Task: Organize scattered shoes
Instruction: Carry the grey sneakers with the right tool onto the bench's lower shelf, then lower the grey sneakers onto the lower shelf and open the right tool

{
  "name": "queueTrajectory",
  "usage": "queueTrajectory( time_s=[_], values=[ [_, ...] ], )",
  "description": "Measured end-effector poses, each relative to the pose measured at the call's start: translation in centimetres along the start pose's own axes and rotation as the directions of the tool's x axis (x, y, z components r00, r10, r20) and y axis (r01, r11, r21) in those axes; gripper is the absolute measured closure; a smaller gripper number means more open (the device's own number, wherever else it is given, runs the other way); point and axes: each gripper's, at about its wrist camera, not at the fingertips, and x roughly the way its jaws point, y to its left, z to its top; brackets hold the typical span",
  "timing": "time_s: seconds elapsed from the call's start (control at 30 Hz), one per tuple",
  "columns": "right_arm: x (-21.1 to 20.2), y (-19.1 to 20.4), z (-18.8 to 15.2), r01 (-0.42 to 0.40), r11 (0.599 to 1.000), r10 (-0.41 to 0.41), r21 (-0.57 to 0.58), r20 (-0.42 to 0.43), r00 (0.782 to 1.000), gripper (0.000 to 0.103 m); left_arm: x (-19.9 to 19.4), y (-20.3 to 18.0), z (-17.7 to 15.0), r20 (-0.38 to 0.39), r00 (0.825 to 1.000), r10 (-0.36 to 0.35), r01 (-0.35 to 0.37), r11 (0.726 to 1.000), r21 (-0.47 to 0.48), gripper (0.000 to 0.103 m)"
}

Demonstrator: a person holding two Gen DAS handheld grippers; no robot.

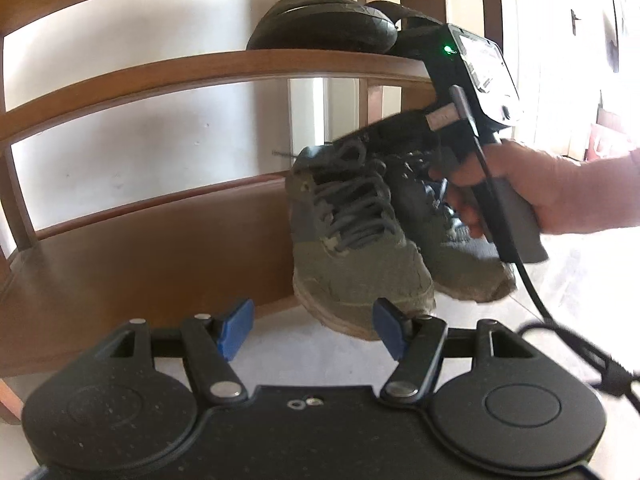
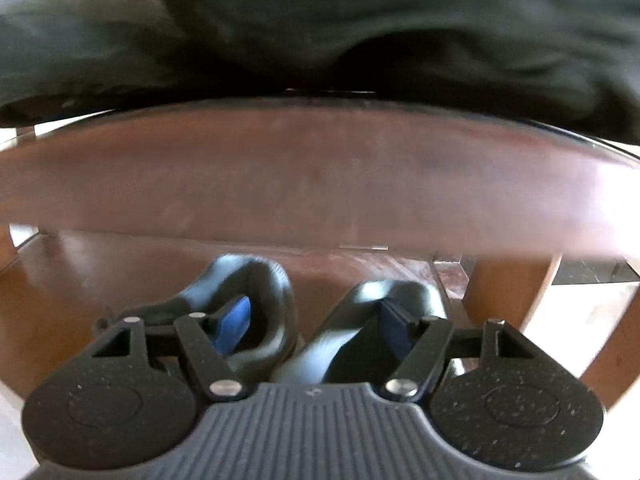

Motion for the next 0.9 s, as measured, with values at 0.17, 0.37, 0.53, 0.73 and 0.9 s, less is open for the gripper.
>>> queueTrajectory(
  time_s=[0.17, 0.37, 0.53, 0.73, 0.9],
  values=[
    [-0.2, 0.1, -0.1, 0.008, 1.000, -0.009, 0.004, 0.017, 1.000, 0.029, -0.4, -0.3, -0.6, -0.016, 0.999, -0.037, 0.036, 0.999, -0.037, 0.037],
    [-2.5, -0.1, -0.9, -0.034, 0.999, 0.035, -0.016, 0.054, 0.998, 0.028, 1.9, -1.8, -0.3, -0.034, 0.999, -0.042, 0.042, 0.999, -0.011, 0.035],
    [-3.8, -0.5, -0.6, -0.043, 0.999, 0.045, -0.025, 0.065, 0.997, 0.025, 4.0, -2.8, 0.8, -0.017, 1.000, -0.012, 0.012, 1.000, -0.002, 0.035],
    [-6.3, -0.8, -1.6, -0.060, 0.997, 0.063, -0.044, 0.085, 0.994, 0.024, 5.0, -3.4, 1.3, -0.003, 1.000, -0.014, 0.014, 1.000, -0.001, 0.037],
    [-8.6, -2.2, -2.3, -0.087, 0.994, 0.095, -0.065, 0.134, 0.986, 0.021, 3.4, -4.5, 0.5, 0.011, 0.998, -0.058, 0.058, 0.997, 0.042, 0.037]
  ],
)
